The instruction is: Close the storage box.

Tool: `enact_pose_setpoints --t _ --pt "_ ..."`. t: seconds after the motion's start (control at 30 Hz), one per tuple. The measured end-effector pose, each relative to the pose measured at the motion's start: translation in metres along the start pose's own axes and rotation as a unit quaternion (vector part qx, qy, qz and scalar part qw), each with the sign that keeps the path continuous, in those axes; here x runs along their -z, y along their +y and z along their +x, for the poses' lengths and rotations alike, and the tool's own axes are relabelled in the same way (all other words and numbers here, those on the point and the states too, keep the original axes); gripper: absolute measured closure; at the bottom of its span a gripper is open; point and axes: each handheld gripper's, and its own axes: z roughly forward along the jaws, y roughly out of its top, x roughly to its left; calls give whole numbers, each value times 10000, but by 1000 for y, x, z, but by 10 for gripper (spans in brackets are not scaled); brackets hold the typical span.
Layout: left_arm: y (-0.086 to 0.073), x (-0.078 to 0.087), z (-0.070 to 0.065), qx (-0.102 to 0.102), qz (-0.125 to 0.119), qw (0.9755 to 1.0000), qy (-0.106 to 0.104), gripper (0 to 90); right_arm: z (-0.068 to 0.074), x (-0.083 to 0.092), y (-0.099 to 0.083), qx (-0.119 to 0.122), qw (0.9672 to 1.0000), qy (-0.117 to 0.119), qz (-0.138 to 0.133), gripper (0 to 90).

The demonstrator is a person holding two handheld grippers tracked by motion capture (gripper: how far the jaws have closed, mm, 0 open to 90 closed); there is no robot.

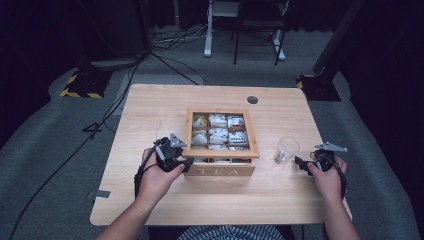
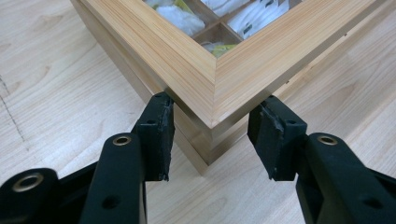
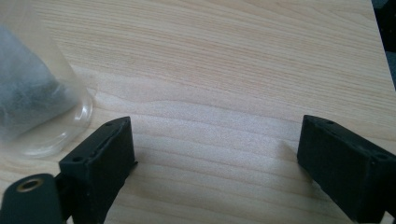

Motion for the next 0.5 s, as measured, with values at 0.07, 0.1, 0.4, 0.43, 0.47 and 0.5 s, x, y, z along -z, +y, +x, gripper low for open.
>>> enact_pose_setpoints --t 0.07,0.1,0.4,0.43,0.47,0.5 --pt "-1 -1 0 -7 44 10000 12 518 0 0 0 -7 10000 -1 0 112" --pt "-1 -1 -1 -10 51 10000 8 518 0 0 0 0 10000 -3 -3 112" --pt "-2 -4 -2 -41 184 9998 8 501 1 -1 1 3 10000 10 1 112" --pt "-2 -5 -2 -49 201 9998 3 497 1 -1 1 7 10000 11 0 112" --pt "-2 -5 -2 -66 231 9997 20 496 2 -2 1 9 10000 12 3 112" --pt "-3 -6 -2 -66 241 9997 9 496 2 -2 2 14 10000 19 7 112"
